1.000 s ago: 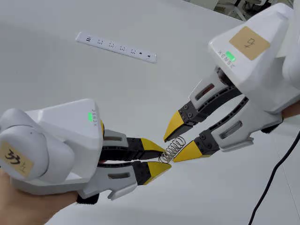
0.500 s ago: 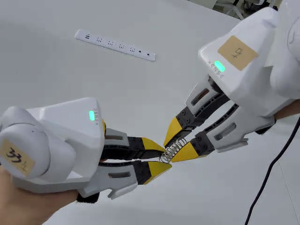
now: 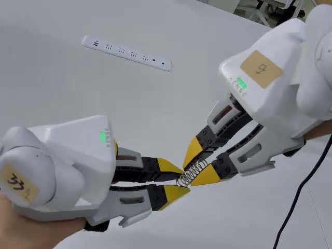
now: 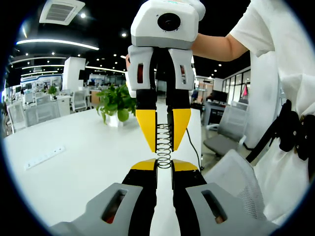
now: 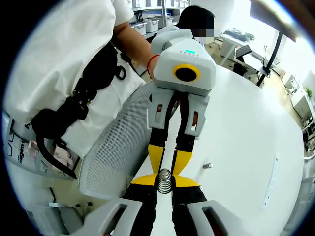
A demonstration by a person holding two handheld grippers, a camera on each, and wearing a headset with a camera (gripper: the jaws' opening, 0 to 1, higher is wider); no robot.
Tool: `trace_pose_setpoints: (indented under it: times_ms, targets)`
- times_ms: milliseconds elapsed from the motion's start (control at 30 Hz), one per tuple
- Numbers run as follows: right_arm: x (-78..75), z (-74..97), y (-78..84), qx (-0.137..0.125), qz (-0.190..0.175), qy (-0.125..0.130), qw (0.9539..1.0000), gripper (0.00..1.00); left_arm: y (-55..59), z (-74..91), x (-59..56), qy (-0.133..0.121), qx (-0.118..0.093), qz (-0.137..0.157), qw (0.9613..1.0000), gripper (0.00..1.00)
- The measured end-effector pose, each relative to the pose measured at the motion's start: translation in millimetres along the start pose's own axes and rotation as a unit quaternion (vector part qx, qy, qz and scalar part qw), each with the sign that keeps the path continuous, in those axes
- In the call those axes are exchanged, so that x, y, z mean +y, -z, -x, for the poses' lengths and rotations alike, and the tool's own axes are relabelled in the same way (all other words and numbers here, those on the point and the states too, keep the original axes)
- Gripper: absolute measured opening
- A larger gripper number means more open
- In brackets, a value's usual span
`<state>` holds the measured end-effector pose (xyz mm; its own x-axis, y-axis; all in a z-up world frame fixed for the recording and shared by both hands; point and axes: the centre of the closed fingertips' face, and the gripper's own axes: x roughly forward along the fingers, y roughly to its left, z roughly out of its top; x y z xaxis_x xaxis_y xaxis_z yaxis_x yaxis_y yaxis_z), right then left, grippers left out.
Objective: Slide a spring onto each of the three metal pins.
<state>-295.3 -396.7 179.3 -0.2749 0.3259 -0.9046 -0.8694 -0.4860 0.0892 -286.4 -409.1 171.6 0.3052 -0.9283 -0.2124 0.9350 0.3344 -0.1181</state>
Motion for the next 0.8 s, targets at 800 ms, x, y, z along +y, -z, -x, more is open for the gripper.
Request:
trace_pose_setpoints:
  times_ms: [800]
  targets:
    - [-11.8, 10.6, 21.3, -0.017, -0.070, 0.053, 0.9960, 0.07, 26.2, 35.9, 32.3, -0.063, 0.015, 0.010, 0.9978, 0.19]
